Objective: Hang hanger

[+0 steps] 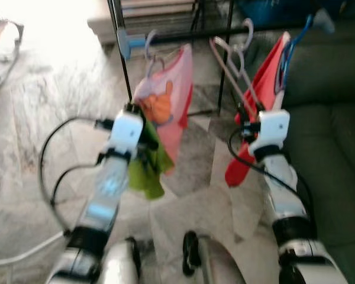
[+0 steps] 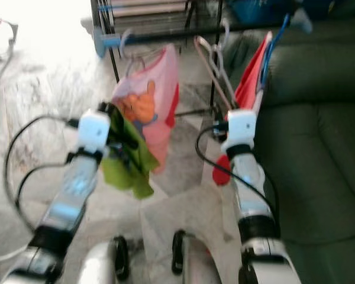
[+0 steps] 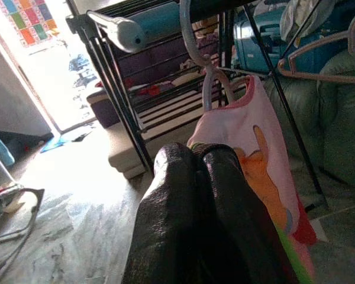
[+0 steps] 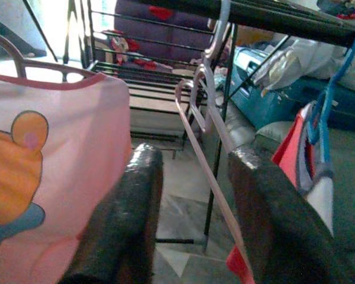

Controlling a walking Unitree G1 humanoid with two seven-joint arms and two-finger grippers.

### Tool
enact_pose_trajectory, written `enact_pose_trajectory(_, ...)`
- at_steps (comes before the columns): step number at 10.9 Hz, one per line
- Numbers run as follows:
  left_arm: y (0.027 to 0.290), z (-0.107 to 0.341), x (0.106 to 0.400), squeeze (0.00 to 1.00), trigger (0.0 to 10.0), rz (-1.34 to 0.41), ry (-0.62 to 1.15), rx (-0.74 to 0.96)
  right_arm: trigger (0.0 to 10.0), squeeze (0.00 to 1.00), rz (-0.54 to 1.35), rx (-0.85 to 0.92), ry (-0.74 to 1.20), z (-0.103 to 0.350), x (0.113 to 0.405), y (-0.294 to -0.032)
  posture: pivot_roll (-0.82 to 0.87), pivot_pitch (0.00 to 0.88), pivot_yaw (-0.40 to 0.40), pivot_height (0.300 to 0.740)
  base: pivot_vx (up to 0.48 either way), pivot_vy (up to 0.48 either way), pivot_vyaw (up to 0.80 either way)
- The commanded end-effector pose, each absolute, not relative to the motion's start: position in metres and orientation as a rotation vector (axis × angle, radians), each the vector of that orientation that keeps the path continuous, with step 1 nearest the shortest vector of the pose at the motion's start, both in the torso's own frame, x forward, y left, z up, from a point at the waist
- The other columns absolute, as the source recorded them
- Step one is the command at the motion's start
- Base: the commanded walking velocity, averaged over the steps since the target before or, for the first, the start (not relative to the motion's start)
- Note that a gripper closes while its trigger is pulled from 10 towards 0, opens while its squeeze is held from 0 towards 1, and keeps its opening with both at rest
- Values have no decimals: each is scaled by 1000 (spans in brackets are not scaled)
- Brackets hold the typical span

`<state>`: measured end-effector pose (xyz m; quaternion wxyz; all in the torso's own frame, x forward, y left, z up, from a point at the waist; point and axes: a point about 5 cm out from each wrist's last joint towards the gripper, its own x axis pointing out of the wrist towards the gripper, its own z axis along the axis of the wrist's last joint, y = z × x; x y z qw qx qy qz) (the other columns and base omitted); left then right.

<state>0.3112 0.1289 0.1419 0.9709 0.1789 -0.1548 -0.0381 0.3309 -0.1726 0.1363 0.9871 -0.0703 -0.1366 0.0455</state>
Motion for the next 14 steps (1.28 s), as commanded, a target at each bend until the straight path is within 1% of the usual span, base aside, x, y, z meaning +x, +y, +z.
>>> enact_pose_trajectory(1, 132, 149, 308, 0, 10000, -50, -350, 368, 10000, 1000, 75, -130, -276, 137, 329, -174, -80, 151, -22, 740, 0, 0, 0)
enact_pose_trajectory(3, 130, 151, 309, 0, 10000, -56, -353, 360, 10000, 1000, 69, -150, -265, 137, 326, -172, -85, 153, -20, 740, 0, 0, 0)
enact_pose_trajectory(6, 119, 158, 307, 0, 10000, -115, -412, 393, 10000, 1000, 61, -159, -249, 136, 326, -172, -87, 158, -22, 740, 0, 0, 800)
enact_pose_trajectory(7, 119, 154, 309, 0, 10000, -108, -381, 375, 10000, 1000, 60, -155, -243, 136, 325, -172, -86, 159, -21, 740, 0, 0, 800)
enact_pose_trajectory(12, 122, 157, 308, 0, 10000, -89, -397, 391, 10000, 1000, 10, -174, -251, 137, 324, -174, -88, 162, -20, 740, 0, 0, 0)
enact_pose_trajectory(13, 122, 160, 307, 0, 10000, -103, -412, 392, 10000, 1000, -36, -198, -258, 139, 323, -180, -92, 163, -21, 740, 0, 0, 0)
enact_pose_trajectory(14, 120, 161, 306, 0, 10000, -121, -422, 391, 10000, 1000, -74, -213, -256, 140, 325, -186, -92, 163, -21, 740, 398, 0, 0)
